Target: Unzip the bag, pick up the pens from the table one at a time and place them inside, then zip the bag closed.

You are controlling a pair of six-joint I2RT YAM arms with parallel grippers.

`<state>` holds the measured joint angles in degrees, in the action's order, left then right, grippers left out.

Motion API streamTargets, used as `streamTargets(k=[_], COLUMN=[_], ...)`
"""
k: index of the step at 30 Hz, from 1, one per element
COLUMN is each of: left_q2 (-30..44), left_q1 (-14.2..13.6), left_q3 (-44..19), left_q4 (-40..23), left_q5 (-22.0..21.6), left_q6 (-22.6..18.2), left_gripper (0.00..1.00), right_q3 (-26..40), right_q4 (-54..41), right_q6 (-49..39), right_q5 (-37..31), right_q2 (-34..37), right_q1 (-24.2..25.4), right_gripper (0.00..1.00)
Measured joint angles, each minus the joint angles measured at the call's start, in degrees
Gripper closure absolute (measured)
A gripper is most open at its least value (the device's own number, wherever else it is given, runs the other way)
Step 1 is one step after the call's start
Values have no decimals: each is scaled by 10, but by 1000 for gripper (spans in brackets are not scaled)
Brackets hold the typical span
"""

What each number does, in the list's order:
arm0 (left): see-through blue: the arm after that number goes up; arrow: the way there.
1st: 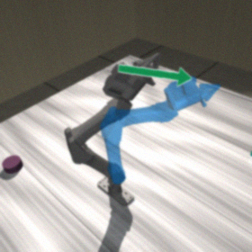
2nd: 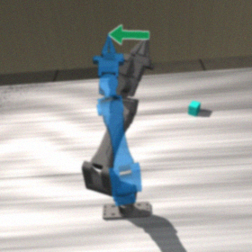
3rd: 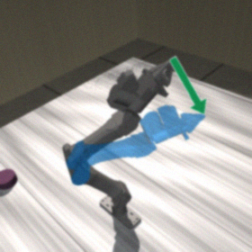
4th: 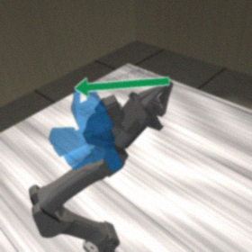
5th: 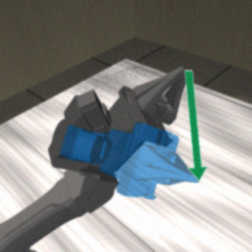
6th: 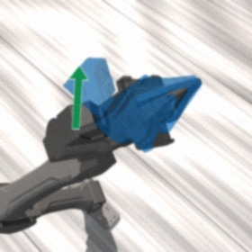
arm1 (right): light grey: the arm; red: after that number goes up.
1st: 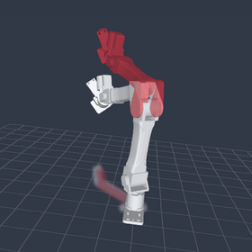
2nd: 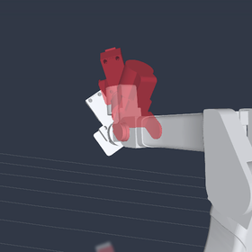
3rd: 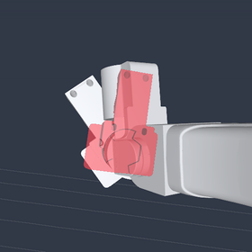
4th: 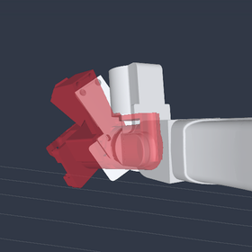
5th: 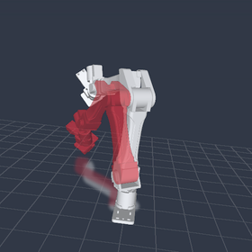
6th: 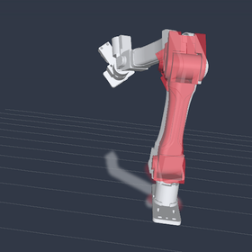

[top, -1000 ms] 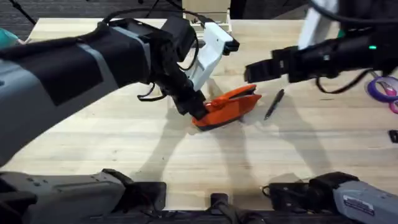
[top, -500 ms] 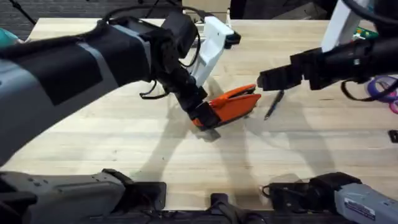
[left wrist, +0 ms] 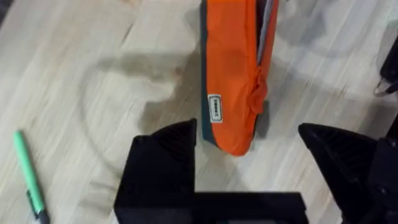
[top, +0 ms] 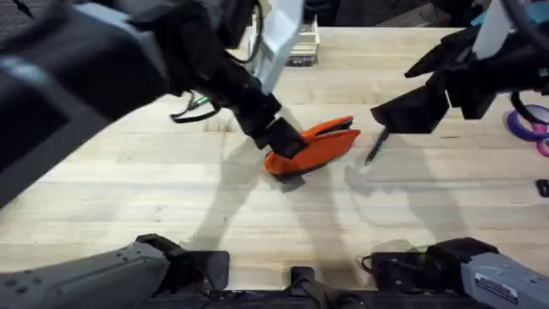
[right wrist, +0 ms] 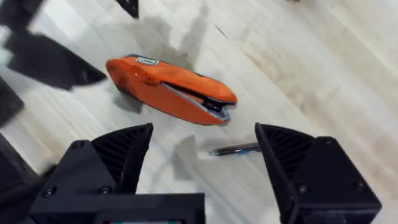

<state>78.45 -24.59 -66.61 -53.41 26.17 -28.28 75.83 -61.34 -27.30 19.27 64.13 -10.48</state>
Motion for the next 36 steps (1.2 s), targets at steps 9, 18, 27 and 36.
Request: streamTargets(k=[9,18,27,36], left_q2=[-53,-55,-55,-55], left_q1=[45,53,53,53], left_q3=[0,0,0,0], left_q4=[-38,-41,-41,-41], left_q5=[0,-1,0,0], left_q6=[0,0,0,0], left_gripper=[8,8,8,8], right_q3=[0,0,0,0], right_q4=[50,116,116,94], right_q6=[-162,-300,-361,-368], right_q5=[-3,-4,-4,-4], right_q2=[0,0,0,0], right_q1=[0,0,0,0], right_gripper=[3,4,3,3])
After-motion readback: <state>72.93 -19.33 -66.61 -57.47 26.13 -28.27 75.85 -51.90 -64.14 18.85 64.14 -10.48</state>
